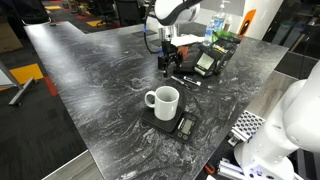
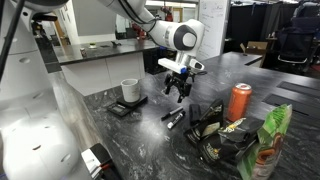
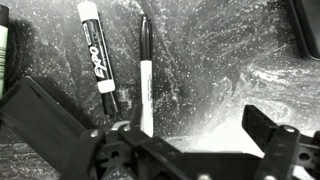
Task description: Put the marker in the mug cup
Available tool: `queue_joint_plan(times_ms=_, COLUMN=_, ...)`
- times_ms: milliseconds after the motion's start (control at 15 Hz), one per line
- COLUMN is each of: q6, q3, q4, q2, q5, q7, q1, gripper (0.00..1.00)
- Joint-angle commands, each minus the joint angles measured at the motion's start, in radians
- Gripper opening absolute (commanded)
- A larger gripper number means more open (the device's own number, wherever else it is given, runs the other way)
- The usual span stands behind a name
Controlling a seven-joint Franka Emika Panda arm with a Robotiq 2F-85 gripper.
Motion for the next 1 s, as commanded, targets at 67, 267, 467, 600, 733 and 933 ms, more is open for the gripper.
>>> queue_joint_plan(times_ms=67, q6=-0.003, q3=0.007, q4=0.019, q2=0.021, q5=-0.058, q7=0.079, q1=-0.007, gripper=1.0)
queue_joint_plan(times_ms=267, q6=-0.013, q3=0.008, q4=0.026, q2=0.039, q5=-0.068, q7=0.089, q1=-0.007, gripper=1.0)
queue_joint_plan(times_ms=467, q6=-0.019, q3=0.006, q4=0.03, q2=0.059, q5=-0.057, q7=0.065, q1=-0.011, gripper=1.0)
queue_joint_plan(times_ms=600, q6=-0.021, q3=0.003, q4=0.036, q2=0.077, q5=-0.06, q7=0.054, q1=-0.015, gripper=1.0)
queue_joint_plan(times_ms=733, q6=-0.021, q3=-0.001, q4=0.039, q2=0.096, q5=-0.06, q7=0.044, q1=-0.02, gripper=1.0)
queue_joint_plan(times_ms=933, q6=-0.025, q3=-0.005, q4=0.049, q2=0.12, q5=-0.058, q7=0.025, q1=-0.024, gripper=1.0)
